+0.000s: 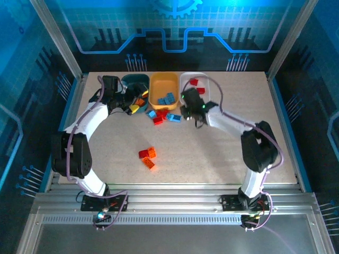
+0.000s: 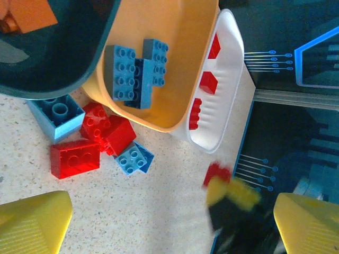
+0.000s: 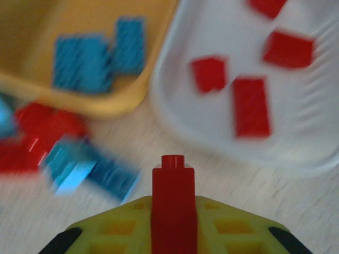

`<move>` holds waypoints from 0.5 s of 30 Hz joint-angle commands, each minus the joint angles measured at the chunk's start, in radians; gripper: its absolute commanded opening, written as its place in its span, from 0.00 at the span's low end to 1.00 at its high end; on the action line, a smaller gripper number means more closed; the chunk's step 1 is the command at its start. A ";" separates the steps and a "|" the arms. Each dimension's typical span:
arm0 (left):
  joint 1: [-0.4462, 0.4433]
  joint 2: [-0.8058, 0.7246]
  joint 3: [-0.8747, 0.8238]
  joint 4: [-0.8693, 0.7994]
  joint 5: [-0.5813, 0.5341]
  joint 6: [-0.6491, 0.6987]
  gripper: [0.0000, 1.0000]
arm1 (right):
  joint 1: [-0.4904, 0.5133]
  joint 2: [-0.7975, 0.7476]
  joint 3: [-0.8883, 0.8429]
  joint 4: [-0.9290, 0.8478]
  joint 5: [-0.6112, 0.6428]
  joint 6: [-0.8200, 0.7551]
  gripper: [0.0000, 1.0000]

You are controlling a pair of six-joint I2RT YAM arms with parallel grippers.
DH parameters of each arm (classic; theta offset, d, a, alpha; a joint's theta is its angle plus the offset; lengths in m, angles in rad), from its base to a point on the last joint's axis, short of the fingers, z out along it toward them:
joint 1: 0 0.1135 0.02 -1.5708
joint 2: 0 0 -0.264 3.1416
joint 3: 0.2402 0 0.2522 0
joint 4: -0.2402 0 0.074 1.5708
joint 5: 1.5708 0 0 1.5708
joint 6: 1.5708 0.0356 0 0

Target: Sort the legos into containers by color

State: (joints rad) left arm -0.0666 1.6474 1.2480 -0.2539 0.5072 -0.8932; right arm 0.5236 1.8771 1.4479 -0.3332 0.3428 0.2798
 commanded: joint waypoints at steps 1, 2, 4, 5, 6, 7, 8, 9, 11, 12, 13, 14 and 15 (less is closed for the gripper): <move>-0.013 -0.001 -0.006 0.024 0.038 -0.017 0.99 | -0.065 0.141 0.167 -0.078 -0.008 0.023 0.24; -0.017 -0.001 -0.005 0.024 0.039 -0.015 0.99 | -0.086 0.193 0.243 -0.113 -0.022 0.022 0.24; -0.019 -0.001 -0.002 0.022 0.039 -0.011 0.99 | -0.114 0.282 0.371 -0.185 -0.024 0.017 0.25; -0.019 0.000 -0.001 0.023 0.040 -0.009 0.99 | -0.126 0.313 0.417 -0.202 -0.021 0.014 0.26; -0.019 0.001 -0.001 0.024 0.045 -0.009 0.99 | -0.138 0.336 0.452 -0.212 -0.027 0.010 0.27; -0.019 0.003 0.001 0.024 0.047 -0.008 0.99 | -0.147 0.353 0.481 -0.224 -0.036 0.009 0.30; -0.019 0.005 0.002 0.025 0.049 -0.007 0.99 | -0.153 0.368 0.509 -0.239 -0.040 0.008 0.34; -0.019 0.006 0.004 0.026 0.052 -0.008 0.99 | -0.157 0.376 0.530 -0.253 -0.038 0.004 0.41; -0.021 0.006 0.005 0.030 0.058 -0.007 0.99 | -0.158 0.361 0.535 -0.251 -0.022 -0.003 0.53; -0.020 0.004 0.004 0.031 0.057 -0.005 0.99 | -0.158 0.337 0.524 -0.247 -0.024 -0.002 0.54; -0.021 0.003 0.004 0.030 0.058 -0.004 0.99 | -0.154 0.306 0.501 -0.234 -0.031 -0.001 0.54; -0.021 0.000 0.005 0.029 0.054 -0.001 0.99 | -0.146 0.254 0.455 -0.205 -0.036 -0.003 0.55; -0.020 -0.003 0.004 0.024 0.047 0.002 0.99 | -0.131 0.195 0.401 -0.173 -0.033 -0.001 0.55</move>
State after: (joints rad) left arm -0.0818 1.6485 1.2476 -0.2379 0.5312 -0.8925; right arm 0.3683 2.2154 1.9095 -0.5217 0.3229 0.2810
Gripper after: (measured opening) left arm 0.990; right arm 0.546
